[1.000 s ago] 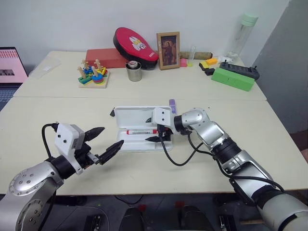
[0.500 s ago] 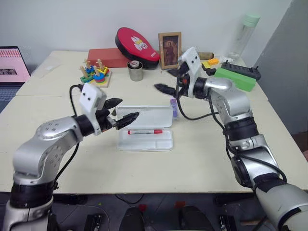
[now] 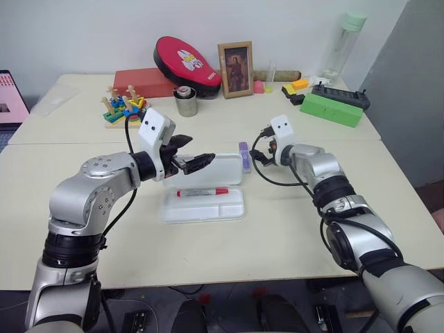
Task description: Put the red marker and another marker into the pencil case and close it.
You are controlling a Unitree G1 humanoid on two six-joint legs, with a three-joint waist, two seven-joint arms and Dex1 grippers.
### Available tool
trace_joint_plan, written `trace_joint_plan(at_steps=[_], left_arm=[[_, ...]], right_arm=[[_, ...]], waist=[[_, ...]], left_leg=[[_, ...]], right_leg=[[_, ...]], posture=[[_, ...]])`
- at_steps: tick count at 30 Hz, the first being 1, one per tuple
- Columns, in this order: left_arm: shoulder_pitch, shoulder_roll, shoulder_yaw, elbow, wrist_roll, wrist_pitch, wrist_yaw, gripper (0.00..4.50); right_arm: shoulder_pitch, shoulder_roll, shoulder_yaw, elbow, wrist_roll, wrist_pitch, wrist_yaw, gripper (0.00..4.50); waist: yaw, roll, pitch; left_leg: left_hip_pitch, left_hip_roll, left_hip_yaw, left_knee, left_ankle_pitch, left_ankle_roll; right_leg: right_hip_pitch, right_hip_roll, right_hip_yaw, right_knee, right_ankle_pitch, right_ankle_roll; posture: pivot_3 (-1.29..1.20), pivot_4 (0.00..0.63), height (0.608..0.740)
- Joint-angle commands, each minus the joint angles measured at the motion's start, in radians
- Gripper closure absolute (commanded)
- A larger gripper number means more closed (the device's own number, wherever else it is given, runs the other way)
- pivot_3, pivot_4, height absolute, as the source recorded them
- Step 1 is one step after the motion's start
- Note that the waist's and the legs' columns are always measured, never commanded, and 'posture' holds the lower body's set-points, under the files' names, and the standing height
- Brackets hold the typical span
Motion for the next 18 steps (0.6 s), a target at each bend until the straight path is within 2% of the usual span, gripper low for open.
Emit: trace_joint_plan(at_steps=[1,18], left_arm=[[-0.037,-0.009,-0.002,0.002,0.023,-0.016,0.004,0.0],[-0.059,-0.08,-0.005,0.013,0.068,-0.03,0.014,0.0]], right_arm=[[-0.027,0.013,-0.046,0.008,0.02,-0.03,-0.03,0.04],[-0.018,0.1,0.038,0.109,-0.087,-0.081,-0.081,0.04]], waist=[[0.0,0.0,0.0],[0.0,0.001,0.0]], left_leg=[[0.0,0.0,0.0,0.0,0.0,0.0],[0.001,0.0,0.0,0.0,0.0,0.0]], right_leg=[[0.0,0.0,0.0,0.0,0.001,0.001],[0.001,0.0,0.0,0.0,0.002,0.002]], posture=[[0.0,0.15,0.74],[0.0,0.15,0.74]])
